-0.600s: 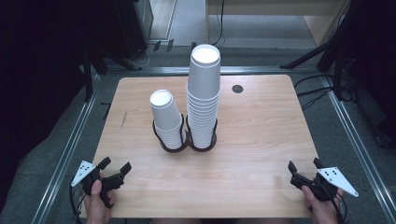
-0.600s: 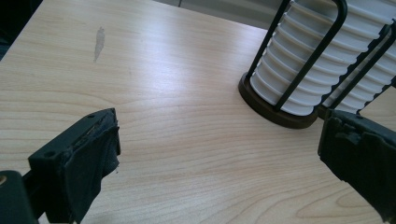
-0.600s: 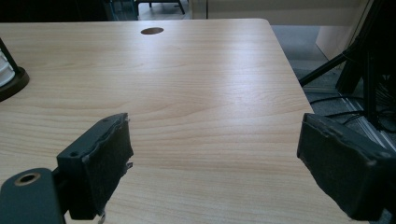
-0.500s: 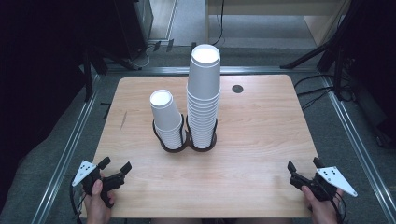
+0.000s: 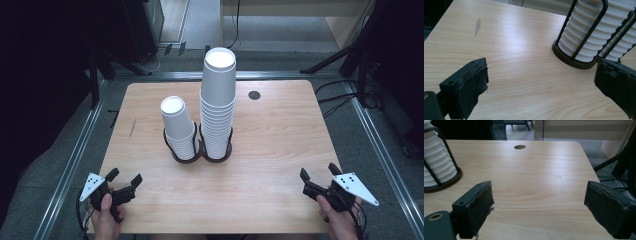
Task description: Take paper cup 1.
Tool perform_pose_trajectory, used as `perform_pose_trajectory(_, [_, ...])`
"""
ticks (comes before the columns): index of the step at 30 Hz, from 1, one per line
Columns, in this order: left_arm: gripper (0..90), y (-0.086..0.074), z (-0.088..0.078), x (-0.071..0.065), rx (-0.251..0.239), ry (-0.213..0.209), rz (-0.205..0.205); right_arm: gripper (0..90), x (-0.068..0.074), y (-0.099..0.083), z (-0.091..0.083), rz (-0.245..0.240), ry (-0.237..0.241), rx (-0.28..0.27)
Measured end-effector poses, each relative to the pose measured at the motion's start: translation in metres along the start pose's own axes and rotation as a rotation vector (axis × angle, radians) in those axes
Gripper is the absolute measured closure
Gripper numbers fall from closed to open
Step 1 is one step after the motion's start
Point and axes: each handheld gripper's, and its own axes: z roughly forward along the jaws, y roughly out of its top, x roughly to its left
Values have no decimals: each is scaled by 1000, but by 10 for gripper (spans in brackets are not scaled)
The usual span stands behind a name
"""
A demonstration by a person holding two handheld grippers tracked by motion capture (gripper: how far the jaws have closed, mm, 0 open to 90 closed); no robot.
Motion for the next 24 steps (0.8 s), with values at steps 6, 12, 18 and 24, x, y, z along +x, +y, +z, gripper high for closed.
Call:
perform_pose_trajectory(6, [0,5,2,-8,-30,-24,14,75,15,21,-1,2,58,-24])
perform_pose_trajectory(12, [0,14,3,-19,-90,11,14,65,30,35,-4,-18,118,-47])
perform_pose_trajectory(18, [0,21,9,-32,-65,-9,36,64,44,50,-3,-25,151,-64])
perform_pose_trajectory(24, [0,30,11,-48,-67,-44,58,63,50,63,-2,-19,169,-84])
